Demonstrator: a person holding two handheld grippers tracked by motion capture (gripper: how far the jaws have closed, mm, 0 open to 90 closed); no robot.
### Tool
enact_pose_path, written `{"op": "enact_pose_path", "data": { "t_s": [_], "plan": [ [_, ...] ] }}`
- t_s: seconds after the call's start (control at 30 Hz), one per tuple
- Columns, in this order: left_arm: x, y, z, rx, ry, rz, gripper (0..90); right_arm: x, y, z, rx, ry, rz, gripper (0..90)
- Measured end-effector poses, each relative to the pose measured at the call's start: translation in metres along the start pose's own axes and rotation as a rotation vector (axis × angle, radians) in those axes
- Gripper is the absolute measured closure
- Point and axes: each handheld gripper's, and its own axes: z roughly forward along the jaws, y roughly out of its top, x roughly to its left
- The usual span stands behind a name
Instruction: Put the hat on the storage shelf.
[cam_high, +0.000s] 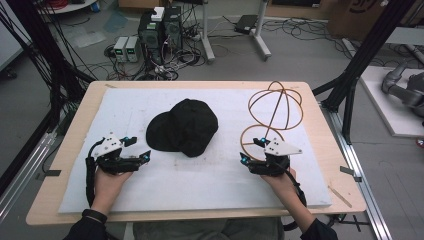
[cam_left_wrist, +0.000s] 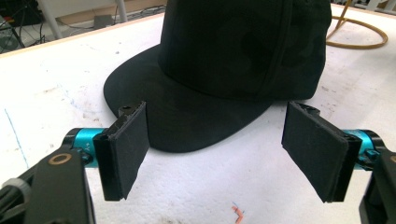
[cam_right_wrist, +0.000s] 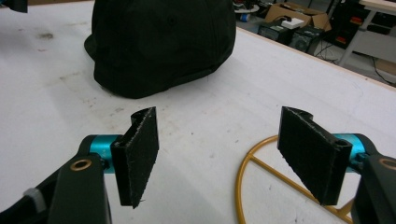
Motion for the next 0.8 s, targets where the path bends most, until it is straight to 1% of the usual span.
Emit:
{"op": "enact_pose_path", "data": {
  "t_s": [0.07,0.13,0.17,0.2,0.23,0.27,0.3,0.33,0.37,0.4,0.43,0.47,0.5,0.53,0.57,0.6,0.7,0.73,0.77,0.8],
  "plan": [
    [0.0,0.0,-0.001,0.001,0.004,-0.006,23.5,0.001,0.003,0.0,-0.008,0.011,0.011,29.1],
    [0.001,0.0,-0.001,0.001,0.009,-0.006,23.5,0.004,0.008,0.002,-0.018,0.026,0.008,29.1],
    [0.001,0.0,-0.002,0.001,0.011,-0.007,23.5,0.006,0.011,0.003,-0.025,0.031,-0.003,29.2],
    [0.001,0.0,-0.002,0.002,0.013,-0.006,23.7,0.012,0.017,0.006,-0.024,0.049,-0.008,29.8],
    [0.001,0.0,-0.002,0.002,0.012,-0.007,23.7,0.012,0.017,0.006,-0.024,0.049,-0.008,29.8],
    [0.001,0.0,-0.002,0.005,0.013,-0.009,23.7,0.018,0.024,0.012,-0.034,0.063,-0.046,30.8],
    [0.001,0.0,-0.002,0.006,0.014,-0.01,23.8,0.022,0.026,0.013,-0.02,0.076,-0.028,31.0],
    [0.001,0.0,-0.002,0.01,0.012,-0.008,23.8,0.022,0.026,0.013,-0.02,0.076,-0.028,31.0],
    [0.001,-0.001,-0.001,0.013,0.014,-0.01,23.8,0.024,0.029,0.016,-0.028,0.085,-0.044,31.1],
    [0.001,-0.001,-0.001,0.013,0.014,-0.01,23.8,0.029,0.033,0.019,-0.026,0.1,-0.042,31.4],
    [0.001,-0.001,-0.001,0.012,0.014,-0.011,23.9,0.029,0.035,0.021,-0.035,0.1,-0.052,31.7],
    [0.001,0.0,-0.001,0.012,0.014,-0.011,23.9,0.031,0.038,0.024,-0.041,0.114,-0.052,32.1],
    [0.002,0.0,-0.001,0.011,0.011,-0.008,24.0,0.036,0.044,0.032,-0.041,0.134,-0.047,32.4],
    [0.002,0.0,-0.001,0.011,0.01,-0.008,24.0,0.036,0.044,0.032,-0.041,0.134,-0.047,32.4],
    [0.001,0.0,-0.001,0.012,0.011,-0.008,24.1,0.039,0.05,0.039,-0.047,0.142,-0.064,33.3],
    [0.001,0.0,-0.001,0.012,0.01,-0.009,24.1,0.039,0.052,0.043,-0.049,0.147,-0.069,33.6],
    [0.001,0.001,-0.001,0.012,0.008,-0.01,24.1,0.044,0.06,0.054,-0.039,0.168,-0.063,34.1],
    [0.001,0.001,-0.001,0.008,0.006,-0.012,24.1,0.044,0.06,0.054,-0.039,0.168,-0.063,34.1],
    [0.001,0.001,-0.001,0.007,0.006,-0.014,24.2,0.049,0.066,0.063,-0.034,0.184,-0.061,34.2],
    [0.001,0.001,-0.001,0.007,0.005,-0.015,24.1,0.051,0.068,0.067,-0.028,0.191,-0.065,34.4]
  ]
}}
